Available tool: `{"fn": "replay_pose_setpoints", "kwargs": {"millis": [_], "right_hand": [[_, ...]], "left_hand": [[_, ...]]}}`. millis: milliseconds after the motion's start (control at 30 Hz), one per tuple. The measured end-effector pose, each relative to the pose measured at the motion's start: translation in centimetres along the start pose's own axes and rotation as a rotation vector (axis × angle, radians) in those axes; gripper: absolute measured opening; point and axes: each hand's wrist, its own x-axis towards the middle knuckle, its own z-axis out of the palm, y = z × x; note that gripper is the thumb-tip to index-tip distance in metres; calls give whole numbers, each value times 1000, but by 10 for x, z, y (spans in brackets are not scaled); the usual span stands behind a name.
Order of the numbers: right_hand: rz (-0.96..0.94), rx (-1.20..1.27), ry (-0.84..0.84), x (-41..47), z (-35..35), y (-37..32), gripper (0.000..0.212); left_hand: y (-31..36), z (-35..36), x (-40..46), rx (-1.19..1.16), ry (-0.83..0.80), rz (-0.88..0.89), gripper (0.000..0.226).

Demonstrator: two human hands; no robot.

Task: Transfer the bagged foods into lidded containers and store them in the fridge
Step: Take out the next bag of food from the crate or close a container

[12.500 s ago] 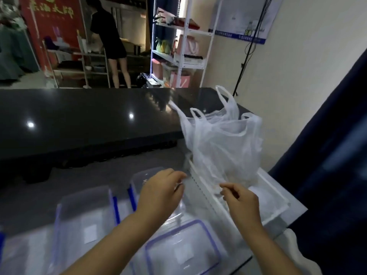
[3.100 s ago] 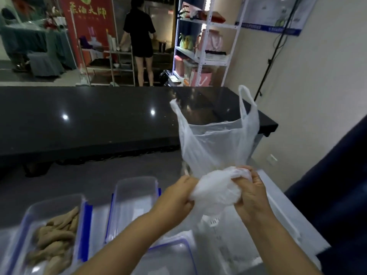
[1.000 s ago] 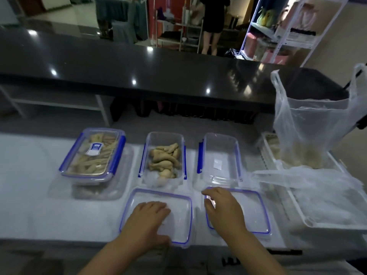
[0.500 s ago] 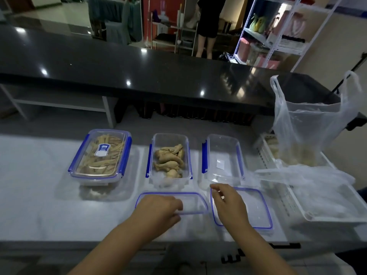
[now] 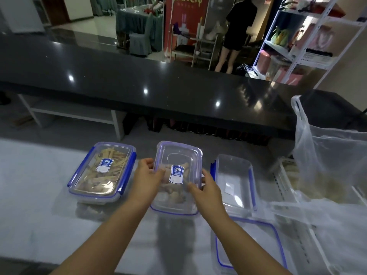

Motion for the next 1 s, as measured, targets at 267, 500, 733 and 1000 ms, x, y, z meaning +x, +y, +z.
{"fn": "replay_pose_setpoints", "kwargs": {"millis": [267, 500, 733, 1000], "right_hand": [[37, -299, 109, 39, 17, 16, 41], [49, -302, 70, 50, 19, 27, 39], [15, -277, 11, 50, 17, 32, 36], [-36, -323, -10, 36, 19, 36, 44]], "left_hand": [[-17, 16, 32, 346, 52, 49, 14], [-30, 16, 49, 467, 52, -1, 9], [-34, 14, 50, 479, 49, -19, 20], [-48, 4, 39, 478, 16, -209, 37]]}}
